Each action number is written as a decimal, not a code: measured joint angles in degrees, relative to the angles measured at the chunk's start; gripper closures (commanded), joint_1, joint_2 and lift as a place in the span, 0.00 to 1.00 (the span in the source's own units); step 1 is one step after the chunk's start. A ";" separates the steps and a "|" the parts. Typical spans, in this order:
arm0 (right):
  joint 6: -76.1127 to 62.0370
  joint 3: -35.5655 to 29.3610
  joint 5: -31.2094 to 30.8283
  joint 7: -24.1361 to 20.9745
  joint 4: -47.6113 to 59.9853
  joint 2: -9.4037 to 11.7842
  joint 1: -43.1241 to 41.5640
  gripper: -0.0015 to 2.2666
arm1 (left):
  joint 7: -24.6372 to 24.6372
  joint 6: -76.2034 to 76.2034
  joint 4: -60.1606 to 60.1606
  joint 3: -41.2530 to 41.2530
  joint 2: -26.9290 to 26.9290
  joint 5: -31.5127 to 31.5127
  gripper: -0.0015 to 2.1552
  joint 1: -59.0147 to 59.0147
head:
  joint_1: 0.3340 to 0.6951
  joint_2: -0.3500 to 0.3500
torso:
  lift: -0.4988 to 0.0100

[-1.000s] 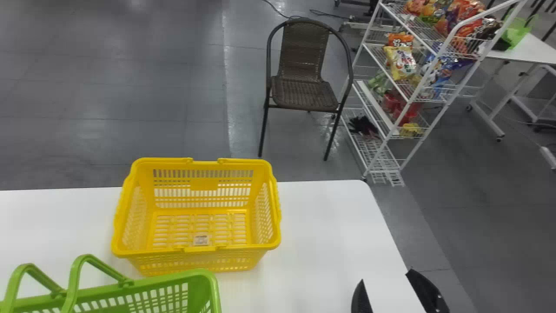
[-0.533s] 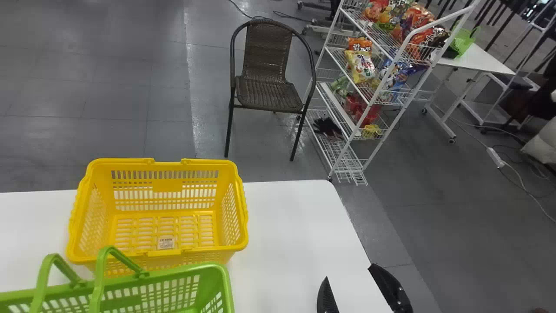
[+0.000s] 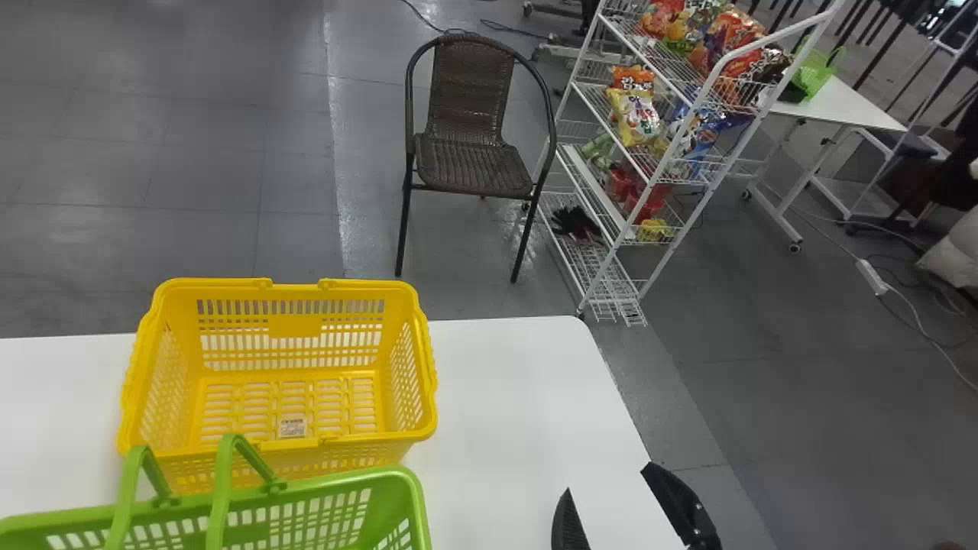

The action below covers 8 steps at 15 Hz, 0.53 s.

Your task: Grasp handle with right gripper to insert into left gripper then lift and swing left to center

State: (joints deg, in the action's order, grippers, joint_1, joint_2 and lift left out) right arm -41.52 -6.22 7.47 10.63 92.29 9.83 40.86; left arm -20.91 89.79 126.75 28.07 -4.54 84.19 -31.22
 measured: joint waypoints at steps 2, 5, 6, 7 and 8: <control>0.05 0.19 0.01 0.00 -0.02 0.01 -0.06 0.02 | 0.34 0.00 0.00 -0.02 0.04 0.08 0.99 -0.06 | 1.00 0.00 | 0.98; 0.10 0.32 0.08 0.00 -0.04 0.02 -0.17 0.02 | 1.38 0.00 0.00 -0.21 0.21 0.63 0.99 -0.13 | 1.00 0.00 | 0.98; 0.15 0.33 0.09 0.00 -0.04 0.02 -0.17 0.02 | 1.54 0.00 -0.03 -0.28 0.28 0.79 0.99 -0.14 | 1.00 0.00 | 0.98; 0.15 0.32 0.09 0.00 -0.05 0.02 -0.17 0.02 | 1.63 0.00 -0.11 -0.30 0.35 0.85 0.99 -0.14 | 1.00 0.00 | 0.98; 0.15 0.29 0.09 0.00 -0.11 0.02 -0.17 0.02 | 1.67 0.00 -0.20 -0.30 0.40 0.90 0.99 -0.14 | 1.00 0.00 | 0.98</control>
State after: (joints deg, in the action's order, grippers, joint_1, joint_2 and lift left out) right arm -41.37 -5.93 7.56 10.63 92.18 9.84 40.69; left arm -19.25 89.79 126.55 27.77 -4.15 85.09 -31.36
